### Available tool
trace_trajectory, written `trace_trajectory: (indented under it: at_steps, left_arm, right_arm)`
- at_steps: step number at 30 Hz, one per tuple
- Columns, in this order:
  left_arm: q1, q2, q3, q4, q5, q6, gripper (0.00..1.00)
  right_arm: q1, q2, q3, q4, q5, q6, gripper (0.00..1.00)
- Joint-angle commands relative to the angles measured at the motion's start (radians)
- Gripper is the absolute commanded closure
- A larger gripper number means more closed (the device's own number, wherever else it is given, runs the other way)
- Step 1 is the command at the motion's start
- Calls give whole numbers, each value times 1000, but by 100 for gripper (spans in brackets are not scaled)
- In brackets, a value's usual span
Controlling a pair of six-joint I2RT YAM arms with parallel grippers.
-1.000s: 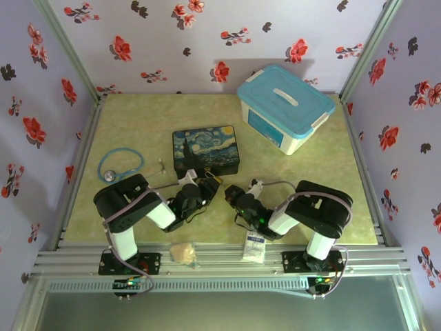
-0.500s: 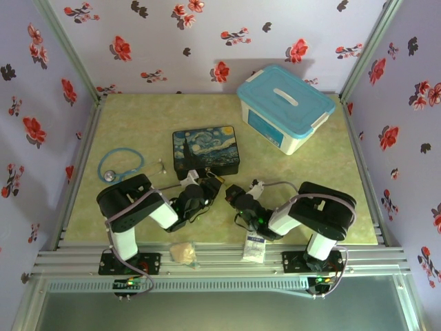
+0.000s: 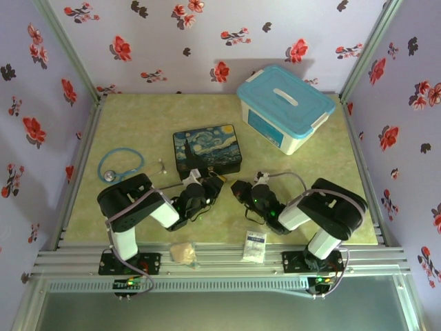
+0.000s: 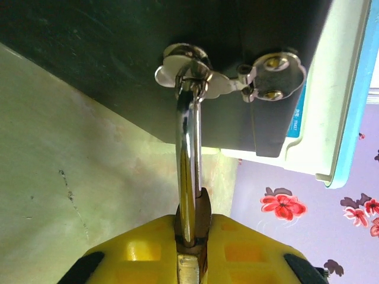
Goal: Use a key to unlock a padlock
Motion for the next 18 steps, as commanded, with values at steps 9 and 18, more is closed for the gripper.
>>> trace_trajectory:
  at_steps: [9, 18]
  left_arm:
    - [-56, 23, 58, 99, 129, -6, 100]
    - [-59, 18, 52, 101, 134, -8, 100]
  right_arm:
    - [40, -20, 135, -87, -86, -54, 100]
    - [69, 33, 147, -11, -46, -78, 100]
